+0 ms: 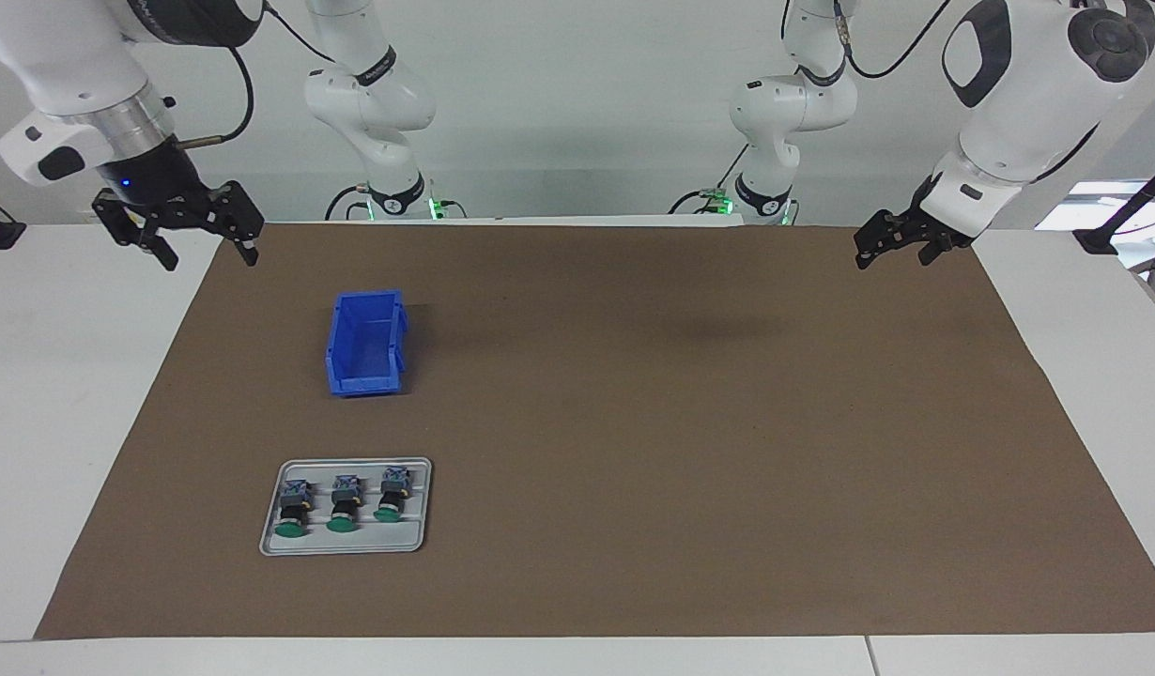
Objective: Place and press button with both arms
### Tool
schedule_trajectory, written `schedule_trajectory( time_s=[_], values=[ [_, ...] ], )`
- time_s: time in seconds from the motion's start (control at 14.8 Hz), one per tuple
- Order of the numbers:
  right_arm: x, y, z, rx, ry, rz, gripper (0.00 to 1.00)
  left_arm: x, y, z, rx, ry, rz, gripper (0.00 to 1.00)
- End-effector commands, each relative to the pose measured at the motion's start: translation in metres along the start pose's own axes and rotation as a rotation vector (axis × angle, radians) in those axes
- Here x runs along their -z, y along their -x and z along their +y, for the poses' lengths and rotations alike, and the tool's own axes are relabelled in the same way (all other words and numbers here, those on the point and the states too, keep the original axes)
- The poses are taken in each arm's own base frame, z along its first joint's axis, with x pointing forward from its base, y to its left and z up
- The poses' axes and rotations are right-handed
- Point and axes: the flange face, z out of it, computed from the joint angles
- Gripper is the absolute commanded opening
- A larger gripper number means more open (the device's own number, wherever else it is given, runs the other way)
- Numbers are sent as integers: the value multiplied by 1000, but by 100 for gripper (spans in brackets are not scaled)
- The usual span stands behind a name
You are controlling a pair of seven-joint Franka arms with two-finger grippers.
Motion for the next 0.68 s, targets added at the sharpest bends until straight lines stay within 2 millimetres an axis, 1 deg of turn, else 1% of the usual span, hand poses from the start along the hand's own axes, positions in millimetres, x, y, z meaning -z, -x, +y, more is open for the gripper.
schedule_trajectory(
  time_s=[0.0,0.2,0.34,0.47,0.61],
  values=[
    [-4,6,3,27,12,-6,99,-2,3,-4,-1,9,1,100],
    [-5,7,13,2,11,-4,99,-1,1,-4,-1,8,8,100],
    [-14,11,8,67,1,-35,99,-2,1,-4,-1,9,7,100],
    [-14,4,2,97,7,25,94,-2,1,-4,-1,8,5,100],
    [-30,-6,2,97,14,66,93,-2,1,-4,-3,9,7,100]
  ],
)
